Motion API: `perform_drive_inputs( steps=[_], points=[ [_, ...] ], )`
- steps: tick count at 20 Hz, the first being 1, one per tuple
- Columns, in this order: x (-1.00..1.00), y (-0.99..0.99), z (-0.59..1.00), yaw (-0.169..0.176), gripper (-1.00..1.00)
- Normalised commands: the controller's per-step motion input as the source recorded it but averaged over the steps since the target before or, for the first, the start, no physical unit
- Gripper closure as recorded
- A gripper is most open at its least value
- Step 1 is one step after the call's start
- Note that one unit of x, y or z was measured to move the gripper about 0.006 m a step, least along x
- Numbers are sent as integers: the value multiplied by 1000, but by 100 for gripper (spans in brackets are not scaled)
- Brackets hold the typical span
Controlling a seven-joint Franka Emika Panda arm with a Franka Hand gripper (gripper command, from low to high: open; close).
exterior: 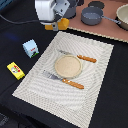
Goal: Place the bread, butter, and milk from the table onto the serving area.
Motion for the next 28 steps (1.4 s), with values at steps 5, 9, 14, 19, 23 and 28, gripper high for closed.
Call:
perform_drive_inputs(
  steps=[5,9,14,19,23,28],
  points=[
    [911,-447,0,-8,100],
    [934,-424,0,0,100],
    [931,-423,36,0,100],
    [905,-437,46,-15,100],
    [883,-347,0,-21,100],
    [709,-109,-1,-15,100]
  ],
)
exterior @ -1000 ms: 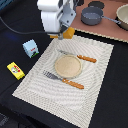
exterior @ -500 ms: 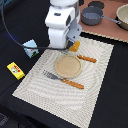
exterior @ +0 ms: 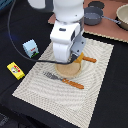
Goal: Place the bread, butter, and milk from the table onto the serving area.
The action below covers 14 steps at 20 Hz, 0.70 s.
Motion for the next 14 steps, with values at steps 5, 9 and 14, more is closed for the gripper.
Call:
perform_drive_inputs(
  steps=[5,9,14],
  points=[
    [324,9,0,0,100],
    [164,0,-10,0,100],
    [172,-45,-1,0,-100]
  ],
)
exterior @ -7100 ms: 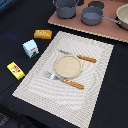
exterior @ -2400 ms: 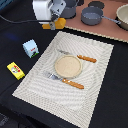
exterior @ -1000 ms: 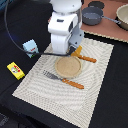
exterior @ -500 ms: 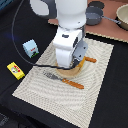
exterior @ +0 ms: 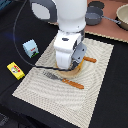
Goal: Place the bread, butter, and milk from the table onto the serving area.
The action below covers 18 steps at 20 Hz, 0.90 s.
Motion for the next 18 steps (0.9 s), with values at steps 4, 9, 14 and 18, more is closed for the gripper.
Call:
perform_drive_inputs(
  steps=[4,9,14,18],
  points=[
    [241,0,121,0,-100],
    [-42,0,115,8,-100],
    [-345,0,246,18,-100],
    [-595,-71,327,5,-100]
  ],
)
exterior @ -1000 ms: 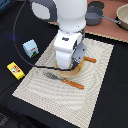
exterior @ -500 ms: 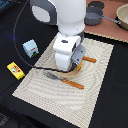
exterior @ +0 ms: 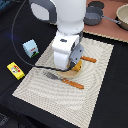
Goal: Place the bread, butter, and milk from the table onto the serving area.
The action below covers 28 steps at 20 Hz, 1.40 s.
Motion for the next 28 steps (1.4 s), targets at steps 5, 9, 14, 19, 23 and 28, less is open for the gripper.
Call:
perform_drive_inputs(
  steps=[5,9,14,19,23,28],
  points=[
    [-814,-168,289,0,-100],
    [-894,-301,19,0,-100],
    [-961,-359,-4,0,-100],
    [-915,-347,116,-7,-100],
    [-864,-352,86,-31,-100],
    [-665,-301,-14,-29,-100]
  ],
)
